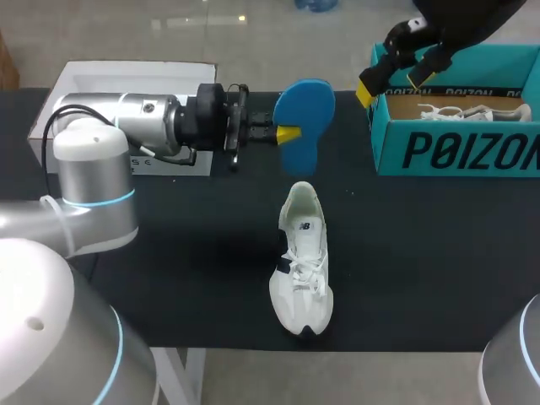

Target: Take the shoe out of the shoebox, open the shoe tongue, remove and reinsert the insole, then place the shoe into the shoebox

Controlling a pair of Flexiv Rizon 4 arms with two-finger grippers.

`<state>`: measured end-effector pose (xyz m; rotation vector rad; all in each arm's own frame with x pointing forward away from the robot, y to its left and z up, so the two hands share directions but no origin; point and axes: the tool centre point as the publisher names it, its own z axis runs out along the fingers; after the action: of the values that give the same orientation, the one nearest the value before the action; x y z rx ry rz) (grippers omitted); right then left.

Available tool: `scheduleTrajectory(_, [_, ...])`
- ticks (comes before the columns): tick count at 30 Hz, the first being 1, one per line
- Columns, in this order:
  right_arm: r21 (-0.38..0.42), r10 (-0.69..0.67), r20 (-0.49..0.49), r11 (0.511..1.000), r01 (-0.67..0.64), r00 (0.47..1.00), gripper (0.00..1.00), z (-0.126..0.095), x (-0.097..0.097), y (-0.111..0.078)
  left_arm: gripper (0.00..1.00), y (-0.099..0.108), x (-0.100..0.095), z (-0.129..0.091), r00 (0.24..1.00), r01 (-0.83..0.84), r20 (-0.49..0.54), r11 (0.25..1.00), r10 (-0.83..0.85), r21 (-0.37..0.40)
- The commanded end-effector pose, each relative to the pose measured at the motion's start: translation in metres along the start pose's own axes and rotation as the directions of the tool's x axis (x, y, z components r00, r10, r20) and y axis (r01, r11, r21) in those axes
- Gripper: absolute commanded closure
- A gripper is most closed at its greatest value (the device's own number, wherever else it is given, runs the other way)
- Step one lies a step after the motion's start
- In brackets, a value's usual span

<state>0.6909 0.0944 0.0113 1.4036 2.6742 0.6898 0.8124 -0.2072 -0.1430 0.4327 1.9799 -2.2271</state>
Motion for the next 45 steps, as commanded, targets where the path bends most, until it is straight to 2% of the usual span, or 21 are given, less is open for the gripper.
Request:
scheduleTrajectory(1, [0.005, 0.001, 0.0, 1.0, -0.001, 1.0, 0.0, 0.001, 0.0, 0.002, 1.0, 0.002, 0.007, -0.016, 0.877, -0.476, 0.015, 0.866, 0.48, 0.154])
scheduleTrajectory(5, [0.005, 0.001, 0.0, 1.0, -0.001, 1.0, 0.0, 0.001, 0.0, 0.002, 1.0, -0.004, 0.014, -0.021, 0.813, -0.572, -0.006, 0.802, 0.582, 0.169])
scheduleTrajectory(7, [0.005, 0.001, 0.0, 1.0, -0.001, 1.0, 0.0, 0.001, 0.0, 0.002, 1.0, -0.006, 0.015, -0.022, 0.796, -0.596, -0.005, 0.785, 0.606, 0.166])
scheduleTrajectory(13, [0.005, 0.001, 0.0, 1.0, -0.001, 1.0, 0.0, 0.001, 0.0, 0.002, 1.0, -0.008, 0.02, -0.02, 0.75, -0.639, -0.085, 0.752, 0.655, 0.159])
scheduleTrajectory(16, [0.005, 0.001, 0.0, 1.0, -0.001, 1.0, 0.0, 0.001, 0.0, 0.002, 1.0, -0.009, 0.027, -0.016, 0.708, -0.676, -0.158, 0.725, 0.689, 0.13])
scheduleTrajectory(20, [0.005, 0.001, 0.0, 1.0, -0.001, 1.0, 0.0, 0.001, 0.0, 0.002, 1.0, -0.008, 0.038, -0.01, 0.663, -0.715, -0.264, 0.697, 0.7, 0.055])
scheduleTrajectory(45, [0.005, 0.001, 0.0, 1.0, -0.001, 1.0, 0.0, 0.001, 0.0, 0.002, 1.0, -0.008, 0.038, -0.01, 0.663, -0.715, -0.264, 0.697, 0.7, 0.055])
